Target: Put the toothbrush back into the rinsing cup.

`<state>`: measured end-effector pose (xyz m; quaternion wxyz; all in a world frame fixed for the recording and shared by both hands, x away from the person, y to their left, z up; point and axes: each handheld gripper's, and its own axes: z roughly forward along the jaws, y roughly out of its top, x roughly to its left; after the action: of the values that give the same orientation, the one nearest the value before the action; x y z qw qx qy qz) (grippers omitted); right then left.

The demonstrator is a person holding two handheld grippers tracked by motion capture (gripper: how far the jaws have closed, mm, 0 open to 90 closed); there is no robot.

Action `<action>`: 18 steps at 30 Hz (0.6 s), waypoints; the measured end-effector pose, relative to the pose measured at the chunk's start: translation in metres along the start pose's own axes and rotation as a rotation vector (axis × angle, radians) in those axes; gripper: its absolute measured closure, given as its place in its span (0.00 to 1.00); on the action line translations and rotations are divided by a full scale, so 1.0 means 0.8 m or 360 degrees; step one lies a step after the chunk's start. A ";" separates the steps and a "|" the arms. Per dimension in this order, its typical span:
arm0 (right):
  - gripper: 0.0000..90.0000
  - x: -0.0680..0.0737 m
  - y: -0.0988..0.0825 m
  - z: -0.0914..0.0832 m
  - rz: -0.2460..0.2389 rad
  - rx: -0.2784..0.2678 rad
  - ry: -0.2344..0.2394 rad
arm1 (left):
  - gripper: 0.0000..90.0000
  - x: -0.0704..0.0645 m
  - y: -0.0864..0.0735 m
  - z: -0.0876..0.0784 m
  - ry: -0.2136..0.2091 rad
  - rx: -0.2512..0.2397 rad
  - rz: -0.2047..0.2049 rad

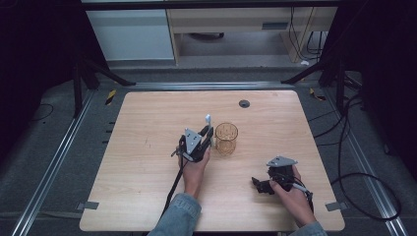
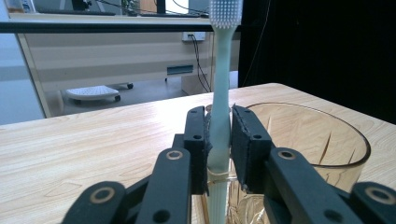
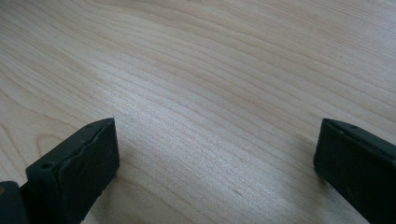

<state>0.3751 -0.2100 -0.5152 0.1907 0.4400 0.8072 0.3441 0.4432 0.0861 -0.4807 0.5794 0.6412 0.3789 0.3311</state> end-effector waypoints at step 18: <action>0.01 0.000 0.000 0.000 0.0001 0.0001 0.0000 | 0.62 0.002 0.016 -0.008 -0.0021 0.0053 0.0047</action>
<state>0.3751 -0.2100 -0.5152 0.1905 0.4401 0.8072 0.3440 0.4396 0.0903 -0.4671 0.5662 0.6583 0.3712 0.3290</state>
